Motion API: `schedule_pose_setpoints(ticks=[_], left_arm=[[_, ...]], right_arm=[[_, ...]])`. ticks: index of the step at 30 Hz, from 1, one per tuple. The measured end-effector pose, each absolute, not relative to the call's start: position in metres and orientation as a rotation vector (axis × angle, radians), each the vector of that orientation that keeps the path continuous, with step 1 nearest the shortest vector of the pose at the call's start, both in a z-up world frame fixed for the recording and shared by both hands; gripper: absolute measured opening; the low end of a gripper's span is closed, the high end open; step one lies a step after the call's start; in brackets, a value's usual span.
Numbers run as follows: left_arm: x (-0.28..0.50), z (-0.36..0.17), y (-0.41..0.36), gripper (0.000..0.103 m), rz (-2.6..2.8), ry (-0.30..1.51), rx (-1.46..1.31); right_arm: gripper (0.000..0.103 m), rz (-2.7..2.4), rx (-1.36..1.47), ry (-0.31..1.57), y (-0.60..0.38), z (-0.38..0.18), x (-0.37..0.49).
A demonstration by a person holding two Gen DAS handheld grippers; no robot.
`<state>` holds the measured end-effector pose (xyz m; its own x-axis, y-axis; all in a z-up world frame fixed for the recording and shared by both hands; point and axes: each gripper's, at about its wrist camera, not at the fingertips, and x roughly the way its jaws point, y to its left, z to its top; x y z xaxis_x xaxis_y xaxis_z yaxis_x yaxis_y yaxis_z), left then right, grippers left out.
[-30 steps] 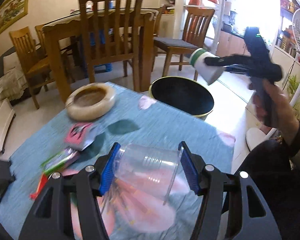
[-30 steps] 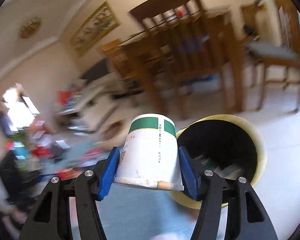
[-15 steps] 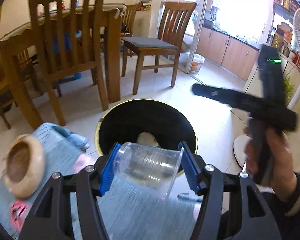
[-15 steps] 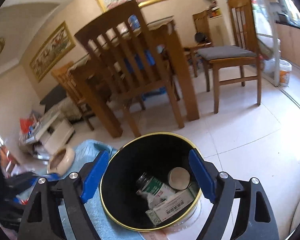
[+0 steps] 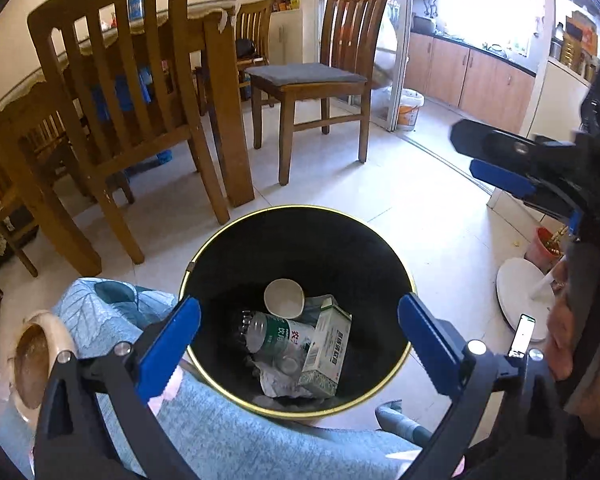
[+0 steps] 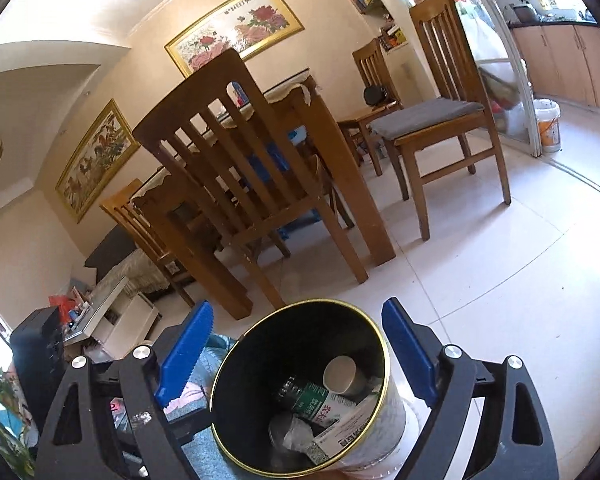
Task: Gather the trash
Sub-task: 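Drop the paper cup and the clear cup into the black bin with both tools, then grasp the green bottle cap on the tablecloth with the right tool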
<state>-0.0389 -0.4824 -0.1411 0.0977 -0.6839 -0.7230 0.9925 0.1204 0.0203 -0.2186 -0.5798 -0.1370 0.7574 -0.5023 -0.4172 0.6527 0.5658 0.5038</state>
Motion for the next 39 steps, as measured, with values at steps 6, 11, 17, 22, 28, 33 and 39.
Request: schedule_pose_setpoints(ticks=[6, 11, 17, 22, 28, 33, 39], left_arm=[[-0.038, -0.115, -0.42, 0.1, -1.241, 0.577, 0.557], [-0.022, -0.086, -0.344, 0.1, -1.025, 0.509, 0.488], [-0.008, -0.074, -0.248, 0.1, -0.8, 0.433, 0.472], [0.012, -0.091, -0.139, 0.1, -0.523, 0.442, 0.474], [0.046, -0.107, -0.016, 0.1, -0.275, 0.553, 0.32], [0.06, -0.106, 0.025, 0.1, -0.242, 0.578, 0.216], [0.051, -0.109, 0.015, 0.1, -0.292, 0.56, 0.228]], right_arm=[[0.09, -0.691, 0.654, 0.271, -0.57, -0.136, -0.207], [0.092, -0.66, 0.566, 0.325, -0.536, -0.128, -0.181], [0.098, -0.494, 0.422, 0.434, -0.458, -0.122, -0.132], [0.099, -0.206, 0.337, 0.608, -0.358, -0.149, -0.075], [0.099, -0.035, 0.219, 0.731, -0.274, -0.16, -0.023], [0.099, 0.084, 0.163, 0.749, -0.233, -0.151, 0.009], [0.07, 0.143, 0.111, 0.834, -0.211, -0.173, 0.048]])
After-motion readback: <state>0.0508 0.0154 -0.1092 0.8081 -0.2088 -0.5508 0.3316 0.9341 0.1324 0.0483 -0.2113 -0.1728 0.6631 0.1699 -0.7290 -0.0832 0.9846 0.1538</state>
